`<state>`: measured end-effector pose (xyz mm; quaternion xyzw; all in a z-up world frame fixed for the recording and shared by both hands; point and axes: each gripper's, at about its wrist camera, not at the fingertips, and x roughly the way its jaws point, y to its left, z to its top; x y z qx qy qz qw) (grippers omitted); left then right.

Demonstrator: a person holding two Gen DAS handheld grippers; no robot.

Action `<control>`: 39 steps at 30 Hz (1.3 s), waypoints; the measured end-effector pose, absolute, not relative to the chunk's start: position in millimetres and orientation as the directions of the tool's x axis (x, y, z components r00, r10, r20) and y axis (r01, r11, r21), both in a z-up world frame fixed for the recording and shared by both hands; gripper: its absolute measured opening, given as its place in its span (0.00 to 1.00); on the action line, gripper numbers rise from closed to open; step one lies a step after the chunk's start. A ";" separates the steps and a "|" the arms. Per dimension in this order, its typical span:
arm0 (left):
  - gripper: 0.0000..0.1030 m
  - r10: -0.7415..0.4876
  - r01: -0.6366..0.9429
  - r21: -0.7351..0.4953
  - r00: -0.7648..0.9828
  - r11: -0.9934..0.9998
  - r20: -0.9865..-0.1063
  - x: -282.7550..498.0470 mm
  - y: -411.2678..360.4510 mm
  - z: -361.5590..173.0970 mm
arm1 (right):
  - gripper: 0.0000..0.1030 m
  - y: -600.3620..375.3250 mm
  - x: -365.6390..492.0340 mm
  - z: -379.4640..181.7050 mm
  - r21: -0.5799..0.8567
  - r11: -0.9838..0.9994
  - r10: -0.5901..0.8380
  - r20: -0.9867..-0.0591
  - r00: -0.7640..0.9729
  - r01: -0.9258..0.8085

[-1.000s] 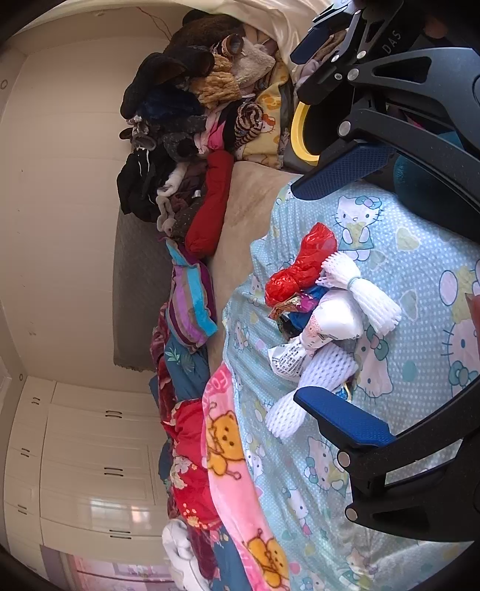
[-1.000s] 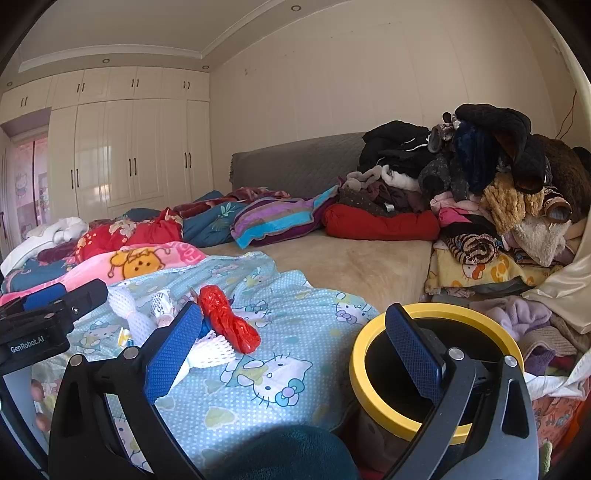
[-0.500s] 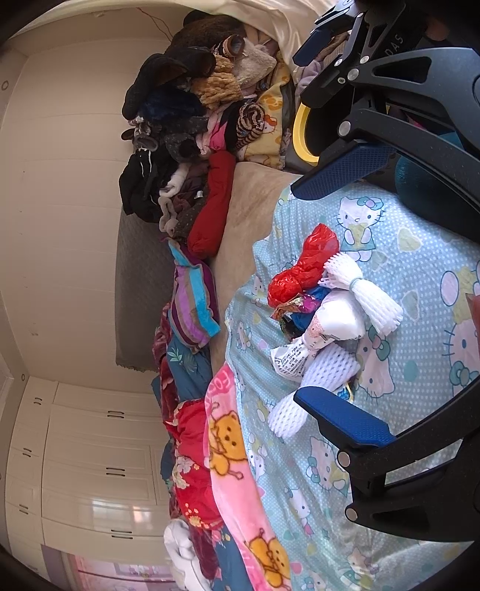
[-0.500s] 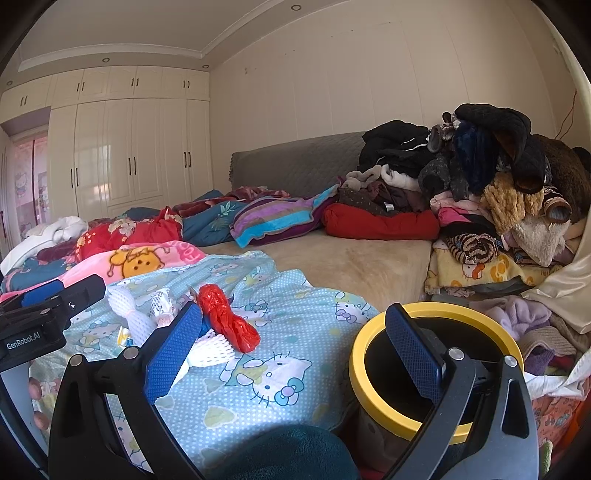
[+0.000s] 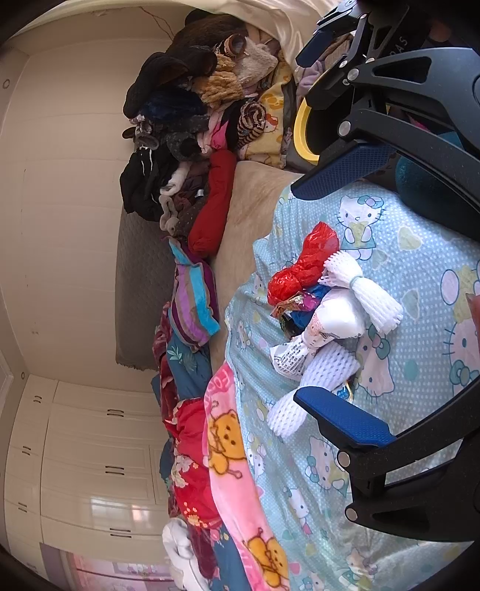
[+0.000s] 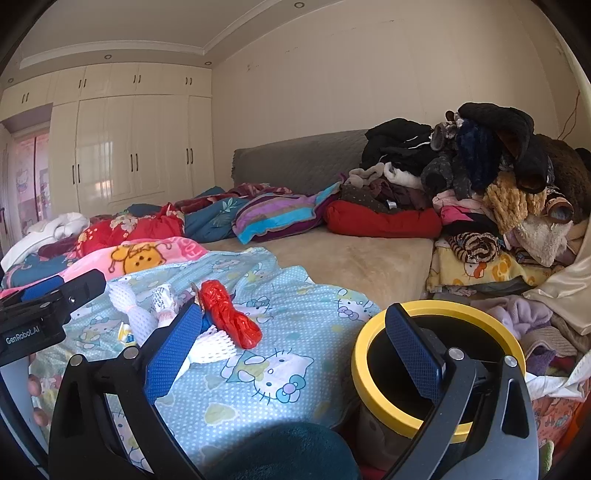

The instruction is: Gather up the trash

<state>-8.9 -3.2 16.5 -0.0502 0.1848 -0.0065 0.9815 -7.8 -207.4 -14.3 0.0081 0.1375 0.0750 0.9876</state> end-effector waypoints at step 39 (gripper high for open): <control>0.90 0.023 -0.186 -0.289 0.873 0.939 -0.487 66.2 115.1 -31.3 | 0.94 -140.2 119.6 -26.9 0.034 0.911 0.372 -0.498 0.783 -0.411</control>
